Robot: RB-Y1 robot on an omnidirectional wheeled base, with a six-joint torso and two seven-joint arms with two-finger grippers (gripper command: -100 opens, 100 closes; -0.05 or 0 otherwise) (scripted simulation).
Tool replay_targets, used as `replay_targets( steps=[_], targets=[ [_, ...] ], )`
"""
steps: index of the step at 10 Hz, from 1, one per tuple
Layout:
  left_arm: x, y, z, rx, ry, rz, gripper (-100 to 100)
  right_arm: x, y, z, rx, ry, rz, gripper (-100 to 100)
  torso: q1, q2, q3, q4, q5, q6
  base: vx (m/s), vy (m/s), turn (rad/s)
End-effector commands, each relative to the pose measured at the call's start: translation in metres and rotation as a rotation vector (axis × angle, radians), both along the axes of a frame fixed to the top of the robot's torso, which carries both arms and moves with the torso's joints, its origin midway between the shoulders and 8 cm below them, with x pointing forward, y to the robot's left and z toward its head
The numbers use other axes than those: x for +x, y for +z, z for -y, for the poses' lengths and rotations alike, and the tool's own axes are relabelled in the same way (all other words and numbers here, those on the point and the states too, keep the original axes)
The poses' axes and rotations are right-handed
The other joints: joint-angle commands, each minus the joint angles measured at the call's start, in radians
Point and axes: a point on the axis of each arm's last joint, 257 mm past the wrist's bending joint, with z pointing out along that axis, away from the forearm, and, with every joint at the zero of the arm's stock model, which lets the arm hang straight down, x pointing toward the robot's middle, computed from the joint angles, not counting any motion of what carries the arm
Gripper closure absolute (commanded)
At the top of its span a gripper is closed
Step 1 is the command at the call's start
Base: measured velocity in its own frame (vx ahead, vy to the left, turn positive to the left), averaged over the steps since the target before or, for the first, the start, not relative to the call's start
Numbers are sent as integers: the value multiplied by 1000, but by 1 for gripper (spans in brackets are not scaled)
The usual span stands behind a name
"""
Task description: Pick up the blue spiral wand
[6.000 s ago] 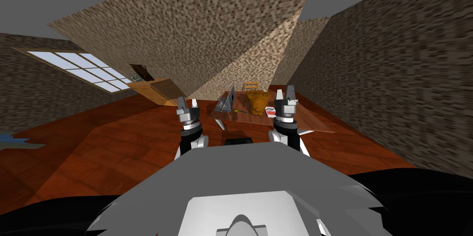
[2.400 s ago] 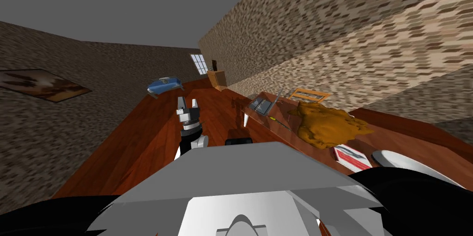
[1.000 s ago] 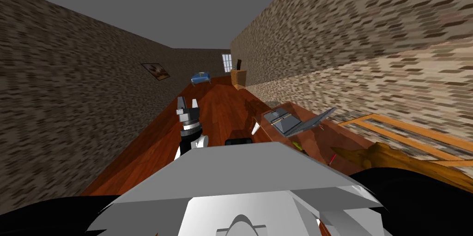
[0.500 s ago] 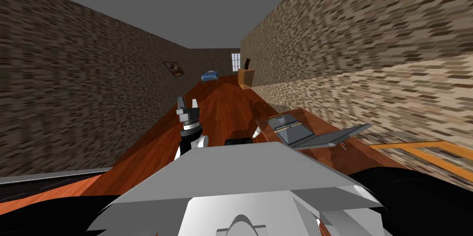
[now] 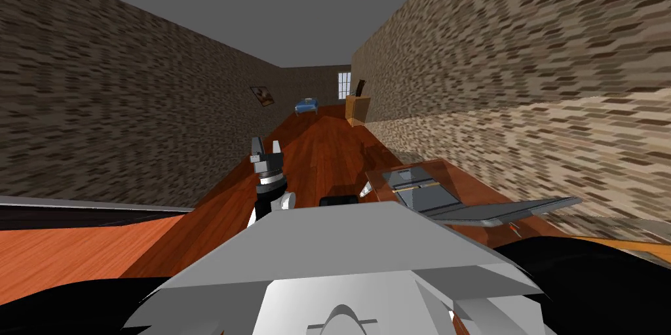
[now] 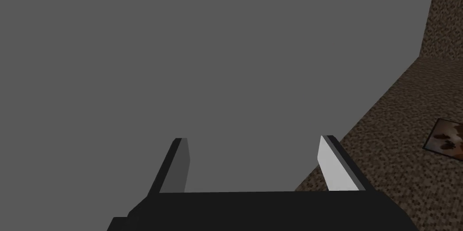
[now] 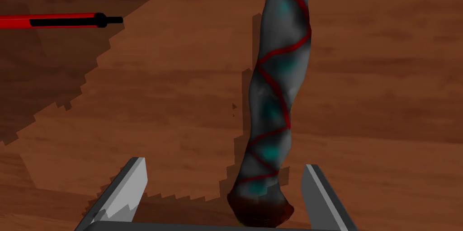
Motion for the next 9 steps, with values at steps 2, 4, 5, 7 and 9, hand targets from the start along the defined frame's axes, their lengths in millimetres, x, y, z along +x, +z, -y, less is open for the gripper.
replay_targets(
  steps=[2,4,5,7,9],
  targets=[
    [0,0,0,0,0,0,0,-10,-7,2,1,-72,0,-100,2,2,2,1,0,1,-154,43,230],
    [0,0,0,0,0,0,0,-16,-12,3,1,-122,1,-100,2,3,2,1,1,0,-129,30,284],
    [0,0,0,0,0,0,0,-19,-15,3,1,-147,1,-100,1,2,1,1,0,2,-111,31,163],
    [0,0,0,0,0,0,0,-25,-20,3,1,-197,2,-100,2,1,1,0,0,0,-112,50,287],
    [0,0,0,0,0,0,0,-22,-17,4,0,-184,4,100,-1,-1,0,0,-1,2,-28,11,13]
  ],
)
